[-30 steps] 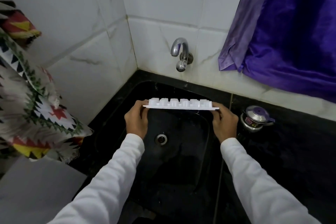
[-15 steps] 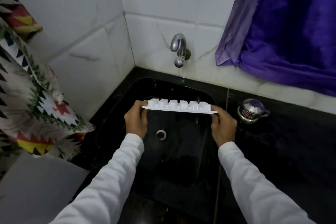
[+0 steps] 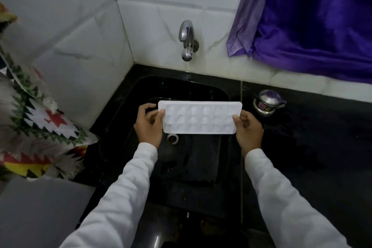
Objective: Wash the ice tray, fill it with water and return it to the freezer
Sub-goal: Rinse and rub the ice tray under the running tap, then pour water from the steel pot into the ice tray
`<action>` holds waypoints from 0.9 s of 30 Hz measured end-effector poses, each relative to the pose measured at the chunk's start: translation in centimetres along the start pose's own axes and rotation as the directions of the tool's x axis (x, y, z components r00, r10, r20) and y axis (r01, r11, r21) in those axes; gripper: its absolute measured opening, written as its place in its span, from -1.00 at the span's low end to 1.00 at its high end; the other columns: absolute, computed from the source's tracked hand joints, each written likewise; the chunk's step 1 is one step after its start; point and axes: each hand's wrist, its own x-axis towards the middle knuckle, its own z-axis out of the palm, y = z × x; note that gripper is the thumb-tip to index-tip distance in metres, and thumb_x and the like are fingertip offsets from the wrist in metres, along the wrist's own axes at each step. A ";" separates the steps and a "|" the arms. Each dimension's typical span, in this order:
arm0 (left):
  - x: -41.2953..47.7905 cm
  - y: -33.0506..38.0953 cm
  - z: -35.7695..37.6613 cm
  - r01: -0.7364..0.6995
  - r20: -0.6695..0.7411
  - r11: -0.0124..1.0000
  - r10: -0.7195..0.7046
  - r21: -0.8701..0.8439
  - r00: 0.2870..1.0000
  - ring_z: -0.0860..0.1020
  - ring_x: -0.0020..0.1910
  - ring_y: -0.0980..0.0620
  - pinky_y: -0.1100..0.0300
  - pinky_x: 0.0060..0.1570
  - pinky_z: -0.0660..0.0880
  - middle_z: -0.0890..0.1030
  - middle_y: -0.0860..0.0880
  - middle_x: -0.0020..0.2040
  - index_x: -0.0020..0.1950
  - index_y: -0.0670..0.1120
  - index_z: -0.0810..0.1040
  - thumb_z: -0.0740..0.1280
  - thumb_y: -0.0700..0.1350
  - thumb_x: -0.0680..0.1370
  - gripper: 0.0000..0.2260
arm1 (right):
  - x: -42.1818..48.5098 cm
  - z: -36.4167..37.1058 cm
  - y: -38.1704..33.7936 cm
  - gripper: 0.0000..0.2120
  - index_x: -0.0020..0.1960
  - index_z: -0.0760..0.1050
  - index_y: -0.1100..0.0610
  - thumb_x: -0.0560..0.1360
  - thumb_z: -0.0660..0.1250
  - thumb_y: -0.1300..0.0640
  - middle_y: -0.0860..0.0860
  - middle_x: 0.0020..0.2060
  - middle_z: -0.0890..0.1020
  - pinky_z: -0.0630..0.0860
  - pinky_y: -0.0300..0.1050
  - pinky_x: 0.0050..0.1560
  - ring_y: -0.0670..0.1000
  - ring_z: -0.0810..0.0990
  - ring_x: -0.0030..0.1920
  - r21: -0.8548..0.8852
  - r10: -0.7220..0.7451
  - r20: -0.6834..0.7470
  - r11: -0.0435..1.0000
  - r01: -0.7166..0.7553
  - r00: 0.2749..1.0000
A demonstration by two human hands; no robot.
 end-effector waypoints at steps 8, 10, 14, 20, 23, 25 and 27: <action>-4.4 -1.6 5.4 0.290 0.440 0.957 -0.260 -0.002 0.860 0.65 0.10 0.09 0.08 0.10 0.59 0.70 0.05 0.09 0.22 0.02 0.62 0.35 -0.34 0.51 -0.63 | -0.1 -7.8 3.2 -0.88 0.04 0.63 0.02 0.50 0.45 0.10 -0.13 -0.14 0.67 0.58 0.01 0.19 -0.05 0.65 -0.02 0.122 0.322 -0.190 0.945 -0.303 0.927; -5.2 -1.9 7.4 0.341 0.473 0.940 -0.304 0.008 0.827 0.64 0.15 0.06 -0.03 0.21 0.56 0.69 0.03 0.14 0.28 -0.03 0.59 0.33 -0.37 0.52 -0.61 | 0.6 -10.2 4.6 -0.84 0.09 0.64 0.04 0.51 0.43 0.14 -0.09 -0.08 0.68 0.58 0.03 0.21 -0.03 0.65 0.02 0.114 0.368 -0.168 0.929 -0.353 0.914; -6.9 -2.0 11.8 0.392 0.494 0.920 -0.345 0.009 0.798 0.66 0.13 -0.01 -0.09 0.23 0.54 0.70 -0.01 0.11 0.25 -0.07 0.61 0.31 -0.39 0.53 -0.64 | 2.1 -14.3 7.6 -0.76 0.16 0.64 0.03 0.51 0.41 0.19 -0.10 -0.05 0.68 0.55 0.07 0.25 0.00 0.65 0.07 0.047 0.389 -0.135 0.921 -0.386 0.912; -9.5 -2.2 17.8 0.442 0.434 0.897 -0.401 0.009 0.806 0.67 0.05 0.04 0.08 0.19 0.57 0.71 -0.05 0.02 0.07 -0.03 0.64 0.33 -0.38 0.53 -0.72 | 4.9 -18.8 10.7 -0.75 0.17 0.65 0.02 0.51 0.40 0.18 -0.20 -0.13 0.65 0.49 0.11 0.33 0.03 0.64 0.10 -0.093 0.384 -0.104 0.915 -0.393 0.917; -10.3 -2.7 19.8 0.454 0.400 0.891 -0.425 0.025 0.812 0.67 0.02 0.08 0.17 0.11 0.58 0.71 -0.06 0.03 0.07 -0.05 0.64 0.32 -0.39 0.53 -0.72 | 6.2 -20.1 11.5 -0.72 0.22 0.63 0.09 0.52 0.40 0.20 -0.02 0.02 0.70 0.45 0.05 0.37 0.01 0.63 0.08 -0.146 0.357 -0.083 0.919 -0.366 0.930; -10.5 -3.5 20.9 0.468 0.375 0.883 -0.450 0.047 0.811 0.68 0.03 0.05 0.12 0.13 0.59 0.72 -0.04 0.02 0.07 -0.04 0.66 0.33 -0.37 0.53 -0.72 | 7.0 -20.8 11.6 -0.71 0.23 0.62 0.11 0.52 0.38 0.22 0.03 0.07 0.69 0.45 -0.05 0.34 -0.02 0.61 0.04 -0.180 0.341 -0.062 0.920 -0.347 0.938; -10.7 -4.4 21.7 0.474 0.348 0.878 -0.467 0.070 0.813 0.68 0.03 0.04 0.04 0.17 0.59 0.73 -0.01 -0.01 0.04 -0.02 0.67 0.34 -0.36 0.52 -0.73 | 7.7 -21.4 11.9 -0.71 0.24 0.62 0.13 0.53 0.38 0.23 0.03 0.07 0.69 0.46 -0.11 0.30 -0.04 0.60 0.01 -0.202 0.318 -0.029 0.927 -0.317 0.948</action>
